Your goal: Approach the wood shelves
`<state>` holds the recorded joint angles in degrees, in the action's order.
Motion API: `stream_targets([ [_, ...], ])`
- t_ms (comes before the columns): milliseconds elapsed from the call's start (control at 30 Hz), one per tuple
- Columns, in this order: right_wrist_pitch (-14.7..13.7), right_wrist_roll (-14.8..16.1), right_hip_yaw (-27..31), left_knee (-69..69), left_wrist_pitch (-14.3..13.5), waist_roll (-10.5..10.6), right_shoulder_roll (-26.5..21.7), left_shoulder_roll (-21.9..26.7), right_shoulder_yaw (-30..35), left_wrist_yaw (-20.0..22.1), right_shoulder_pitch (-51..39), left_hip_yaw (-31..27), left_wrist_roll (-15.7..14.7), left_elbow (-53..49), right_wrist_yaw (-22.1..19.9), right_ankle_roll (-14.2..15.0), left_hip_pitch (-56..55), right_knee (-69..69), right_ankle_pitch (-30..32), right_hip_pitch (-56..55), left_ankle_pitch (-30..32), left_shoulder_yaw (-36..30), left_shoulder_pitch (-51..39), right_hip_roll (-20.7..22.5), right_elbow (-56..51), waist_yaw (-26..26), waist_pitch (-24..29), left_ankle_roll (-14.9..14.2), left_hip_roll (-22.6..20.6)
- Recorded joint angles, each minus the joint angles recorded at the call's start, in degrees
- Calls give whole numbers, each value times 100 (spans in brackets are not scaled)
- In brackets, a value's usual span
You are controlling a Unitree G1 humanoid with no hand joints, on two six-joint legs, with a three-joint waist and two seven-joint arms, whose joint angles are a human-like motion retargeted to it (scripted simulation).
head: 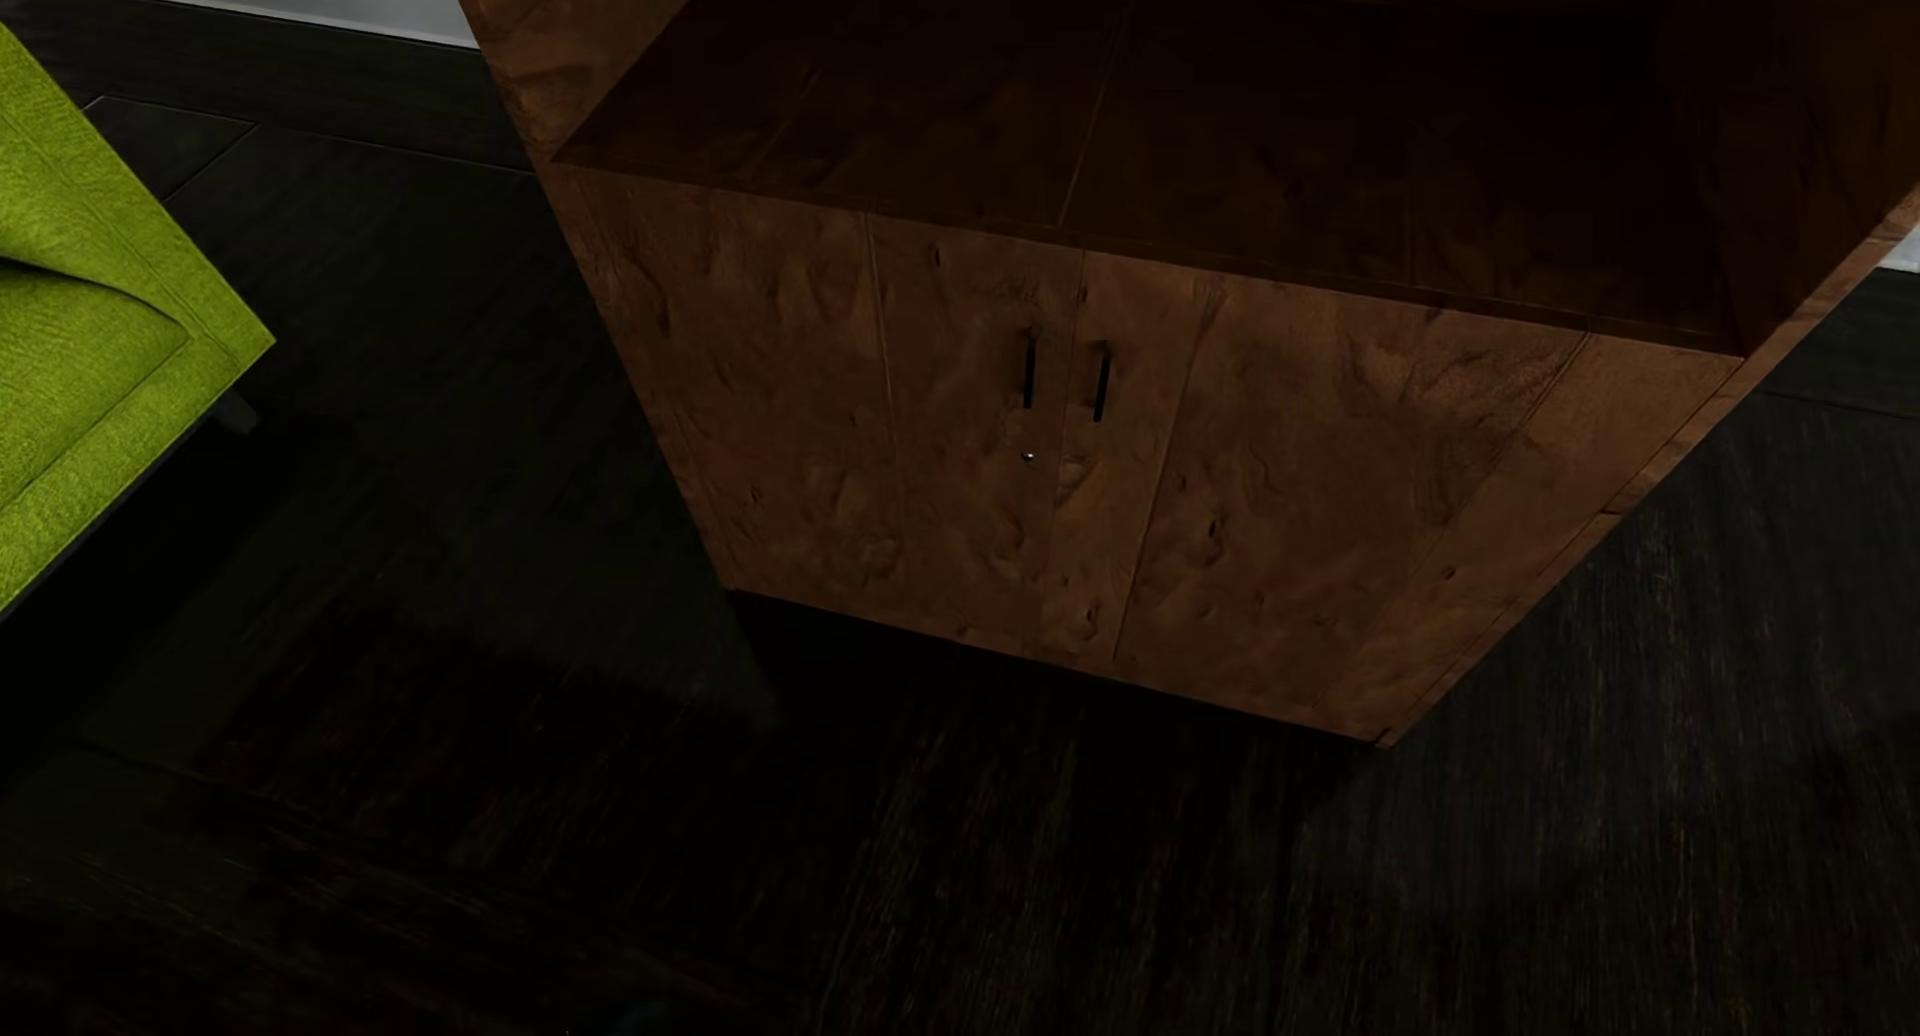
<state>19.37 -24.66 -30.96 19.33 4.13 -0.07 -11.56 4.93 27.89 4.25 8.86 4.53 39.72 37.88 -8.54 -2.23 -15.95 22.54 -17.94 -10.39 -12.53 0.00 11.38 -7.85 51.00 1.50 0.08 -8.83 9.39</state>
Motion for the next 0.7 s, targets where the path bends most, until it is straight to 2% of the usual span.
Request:
stream_targets([
  [133, -49, 44, 81, 87, 158, -8, -69, 82, -13, -174, -156, 93, 77, 346, -102, -9, 70, 165, -80, -17, -70, -149, -34, 17, -197, -130, -17, -23, 79],
  [233, -176, -39, 212, 227, 350, -9, -86, 148, 25, -41, -519, 202, 128, 470, -110, -18, 85, 267, -125, -59, -132, -173, -29, 63, -397, -178, -8, -26, 168],
  [367, -356, -127, 361, 314, 368, -7, -98, 363, -26, 11, -869, 417, 31, 402, -59, -31, 121, 285, -138, -86, -179, -82, 166, 150, -850, -206, -5, -18, 294],
  [500, -565, -252, 445, 346, 406, 2, -141, 428, -249, -43, -768, 570, -46, 351, -163, -60, 113, 372, -118, -159, -173, -77, 320, 158, -1322, -236, 22, 16, 337],
  [600, -502, -286, 468, 372, 388, 7, -146, 421, -384, -73, -569, 635, -48, 311, -197, -57, 81, 481, -123, -241, -178, -146, 401, 111, -1302, -266, 60, 44, 328],
  [700, -261, -224, 443, 387, 337, 3, -147, 444, -395, -145, -352, 621, -37, 250, -188, -46, 45, 538, -138, -280, -196, -253, 443, 67, -941, -290, 94, 51, 301],
])
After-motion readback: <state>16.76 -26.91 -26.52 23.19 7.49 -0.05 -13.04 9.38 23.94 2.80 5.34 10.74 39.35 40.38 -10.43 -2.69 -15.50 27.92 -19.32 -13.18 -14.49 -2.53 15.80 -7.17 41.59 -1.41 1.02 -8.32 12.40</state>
